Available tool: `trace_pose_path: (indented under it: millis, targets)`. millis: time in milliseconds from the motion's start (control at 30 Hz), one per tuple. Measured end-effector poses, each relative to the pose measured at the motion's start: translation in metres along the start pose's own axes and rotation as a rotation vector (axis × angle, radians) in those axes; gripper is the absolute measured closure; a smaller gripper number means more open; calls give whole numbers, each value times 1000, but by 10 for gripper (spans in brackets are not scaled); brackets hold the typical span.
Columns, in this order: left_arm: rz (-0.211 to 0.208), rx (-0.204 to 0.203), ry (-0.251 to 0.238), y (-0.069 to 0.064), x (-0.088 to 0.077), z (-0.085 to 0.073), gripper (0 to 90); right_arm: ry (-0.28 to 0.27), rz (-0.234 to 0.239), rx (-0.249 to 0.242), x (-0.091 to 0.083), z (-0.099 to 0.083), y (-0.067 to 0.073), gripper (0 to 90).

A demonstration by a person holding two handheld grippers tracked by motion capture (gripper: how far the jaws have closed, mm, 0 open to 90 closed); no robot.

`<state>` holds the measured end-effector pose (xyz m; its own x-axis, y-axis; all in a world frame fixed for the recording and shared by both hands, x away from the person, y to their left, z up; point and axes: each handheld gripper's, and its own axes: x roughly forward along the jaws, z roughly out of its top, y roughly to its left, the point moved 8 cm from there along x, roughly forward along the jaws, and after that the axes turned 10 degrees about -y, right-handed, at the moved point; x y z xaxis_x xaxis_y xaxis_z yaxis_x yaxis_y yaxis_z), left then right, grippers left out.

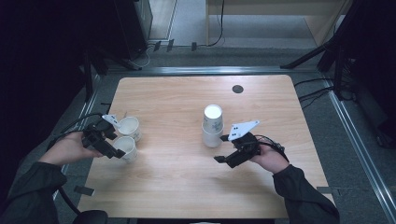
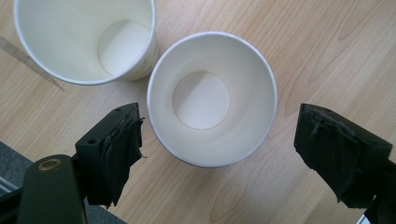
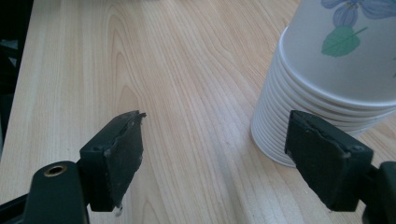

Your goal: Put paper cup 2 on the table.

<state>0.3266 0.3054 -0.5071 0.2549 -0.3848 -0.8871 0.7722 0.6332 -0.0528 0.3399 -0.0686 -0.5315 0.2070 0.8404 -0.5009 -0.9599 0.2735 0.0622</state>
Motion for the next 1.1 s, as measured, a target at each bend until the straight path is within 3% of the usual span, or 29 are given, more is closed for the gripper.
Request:
trace_pose_path:
  millis: [267,567,633,933,1033,1100]
  targets:
    - [-9,-7,-76,-3,-14,11,152,-1,0,0,-1,0,0,199]
    - [-10,4,-116,-9,-20,28,154,1,0,-2,-1,0,0,199]
    - [-16,2,-153,-13,-22,40,154,-2,3,-2,-1,0,1,200]
    - [-34,20,-222,-28,-20,73,156,-5,5,-2,-3,1,1,200]
    - [-75,16,-265,-36,-19,87,156,-7,5,-1,-4,1,1,200]
    - [-70,18,-275,-37,-17,93,158,-10,-1,-10,-4,1,0,199]
